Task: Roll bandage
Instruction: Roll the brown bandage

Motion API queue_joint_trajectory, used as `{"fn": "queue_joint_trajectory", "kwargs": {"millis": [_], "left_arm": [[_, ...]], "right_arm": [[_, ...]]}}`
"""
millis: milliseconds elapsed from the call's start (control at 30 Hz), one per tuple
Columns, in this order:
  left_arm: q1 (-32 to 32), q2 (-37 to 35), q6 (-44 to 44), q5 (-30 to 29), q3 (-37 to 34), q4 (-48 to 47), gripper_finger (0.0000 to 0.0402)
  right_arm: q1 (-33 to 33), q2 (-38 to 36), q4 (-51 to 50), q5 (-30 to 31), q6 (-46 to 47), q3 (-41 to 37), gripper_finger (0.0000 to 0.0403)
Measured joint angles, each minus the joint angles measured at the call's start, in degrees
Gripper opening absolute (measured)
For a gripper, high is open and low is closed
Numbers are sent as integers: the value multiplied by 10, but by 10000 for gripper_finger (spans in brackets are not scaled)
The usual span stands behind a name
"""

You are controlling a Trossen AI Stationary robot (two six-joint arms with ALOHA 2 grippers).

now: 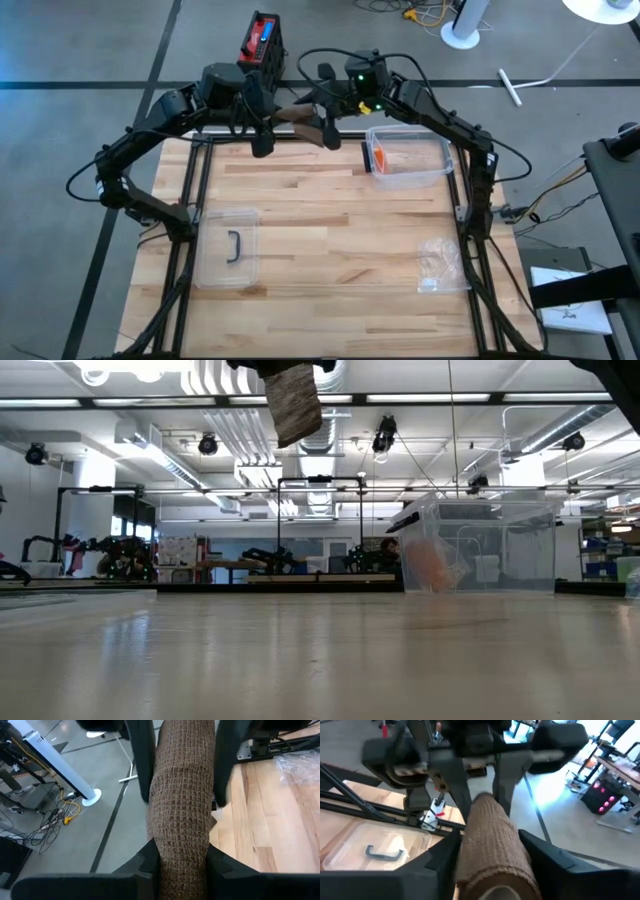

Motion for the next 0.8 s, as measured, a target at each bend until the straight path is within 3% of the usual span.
{"fn": "queue_joint_trajectory", "kwargs": {"millis": [233,433,700,800], "left_arm": [[0,-5,22,10,0,-3,55],[0,-16,44,35,0,1,97],[17,-62,39,37,-9,4,180],[33,-75,26,71,-35,25,206]], "right_arm": [[-1,-1,0,2,-1,0,113],[-1,-4,-8,-1,-30,0,50],[-13,-31,0,-6,-60,-1,50],[-23,-43,15,-11,-62,0,50]]}}
